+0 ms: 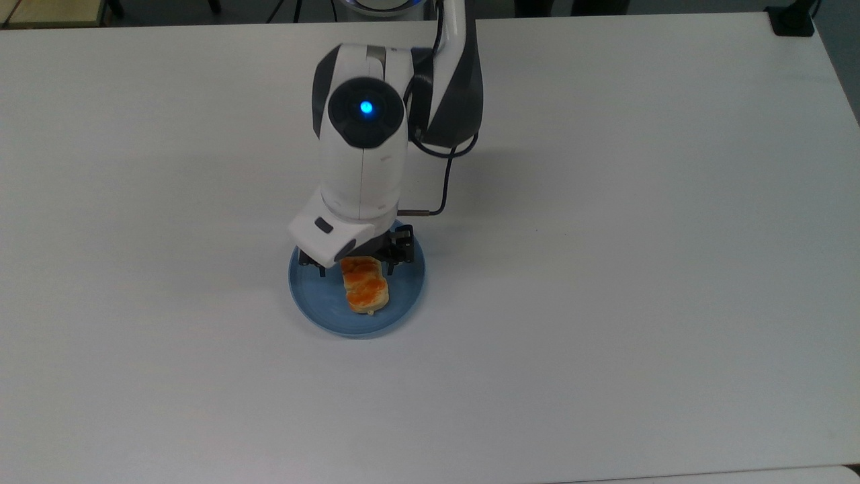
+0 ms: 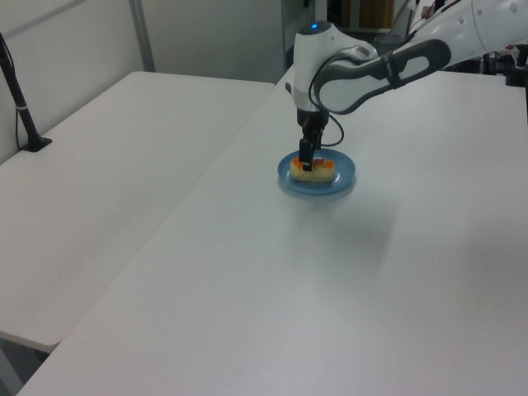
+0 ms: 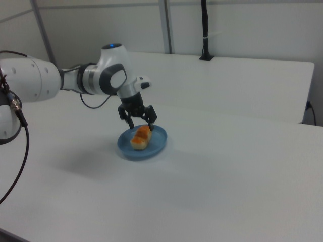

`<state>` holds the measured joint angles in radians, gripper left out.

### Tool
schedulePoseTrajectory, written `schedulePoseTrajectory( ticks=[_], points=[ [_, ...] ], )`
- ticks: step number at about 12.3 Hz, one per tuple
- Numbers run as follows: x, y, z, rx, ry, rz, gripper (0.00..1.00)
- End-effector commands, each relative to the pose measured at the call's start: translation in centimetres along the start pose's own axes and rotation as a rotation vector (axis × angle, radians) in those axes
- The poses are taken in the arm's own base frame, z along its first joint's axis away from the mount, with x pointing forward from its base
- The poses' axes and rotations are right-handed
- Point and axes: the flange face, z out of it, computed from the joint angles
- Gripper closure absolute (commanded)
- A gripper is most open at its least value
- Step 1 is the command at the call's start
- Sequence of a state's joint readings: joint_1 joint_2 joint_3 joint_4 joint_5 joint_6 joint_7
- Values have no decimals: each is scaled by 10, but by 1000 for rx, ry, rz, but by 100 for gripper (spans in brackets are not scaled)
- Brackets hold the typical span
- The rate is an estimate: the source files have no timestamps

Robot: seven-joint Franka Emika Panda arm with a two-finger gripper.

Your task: Put the bread on a plate

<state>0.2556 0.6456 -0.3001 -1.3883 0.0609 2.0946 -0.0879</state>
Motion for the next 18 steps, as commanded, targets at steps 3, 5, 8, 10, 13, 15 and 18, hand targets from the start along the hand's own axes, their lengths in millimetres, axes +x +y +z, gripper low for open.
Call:
schedulePoseTrajectory(
  ticks=[3, 5, 8, 10, 13, 15, 18],
  points=[
    [-61, 30, -163, 104, -22, 107, 0],
    [-95, 38, -206, 147, -22, 109, 0],
    [-129, 66, -252, 176, -32, 141, 0],
    [-140, 78, -264, 182, -36, 156, 0],
    [-142, 78, -263, 174, -51, 152, 0],
    [-142, 74, -263, 156, -55, 143, 0],
    [-142, 70, -259, 156, -65, 136, 0]
  ],
)
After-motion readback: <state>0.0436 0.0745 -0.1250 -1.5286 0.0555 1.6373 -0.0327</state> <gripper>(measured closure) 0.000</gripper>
